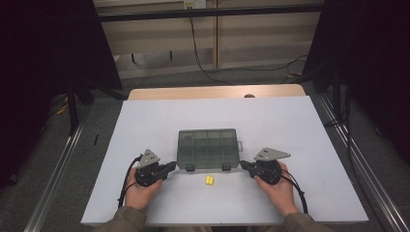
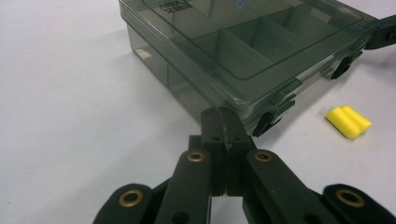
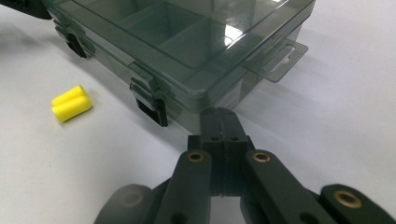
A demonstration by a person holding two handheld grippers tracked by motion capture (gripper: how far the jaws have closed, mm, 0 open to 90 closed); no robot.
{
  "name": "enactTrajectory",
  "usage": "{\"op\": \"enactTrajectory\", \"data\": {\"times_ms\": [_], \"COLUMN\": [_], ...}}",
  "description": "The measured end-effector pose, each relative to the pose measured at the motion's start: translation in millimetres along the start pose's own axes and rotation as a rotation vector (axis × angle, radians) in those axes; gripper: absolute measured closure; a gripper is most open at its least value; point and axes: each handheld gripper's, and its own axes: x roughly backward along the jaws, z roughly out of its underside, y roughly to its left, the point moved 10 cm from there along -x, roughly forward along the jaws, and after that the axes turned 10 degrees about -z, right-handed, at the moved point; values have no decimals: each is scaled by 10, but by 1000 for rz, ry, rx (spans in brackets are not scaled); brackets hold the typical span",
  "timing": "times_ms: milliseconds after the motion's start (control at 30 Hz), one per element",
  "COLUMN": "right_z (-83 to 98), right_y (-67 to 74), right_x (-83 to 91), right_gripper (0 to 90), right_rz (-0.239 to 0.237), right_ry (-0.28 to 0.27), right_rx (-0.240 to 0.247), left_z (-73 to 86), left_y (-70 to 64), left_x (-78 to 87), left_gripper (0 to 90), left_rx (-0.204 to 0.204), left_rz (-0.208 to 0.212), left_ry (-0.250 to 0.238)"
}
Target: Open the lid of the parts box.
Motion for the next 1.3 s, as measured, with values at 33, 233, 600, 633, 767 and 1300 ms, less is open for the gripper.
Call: {"op": "enactTrajectory", "data": {"times_ms": [33,233,600,633,767,1300], "right_z": [-2,-5,-4,-4,-25,-57], "right_y": [-1,0,-2,-3,8,26], "right_x": [0,1,-3,-3,7,24], "right_gripper": [900,900,900,900,900,900], "right_rz": [-1,-3,0,2,-12,-23], "right_ry": [-3,-5,-5,-4,-23,-52], "right_rx": [0,5,15,17,7,10], "left_z": [1,17,28,26,13,20], "left_y": [-1,-2,0,0,4,-3], "left_x": [-2,-7,-18,-19,-10,-7], "left_gripper": [900,900,900,900,900,899], "left_rx": [0,-6,-12,-13,-15,-14], "left_rz": [0,3,-1,-3,-1,6], "left_ry": [0,13,19,18,9,13]}}
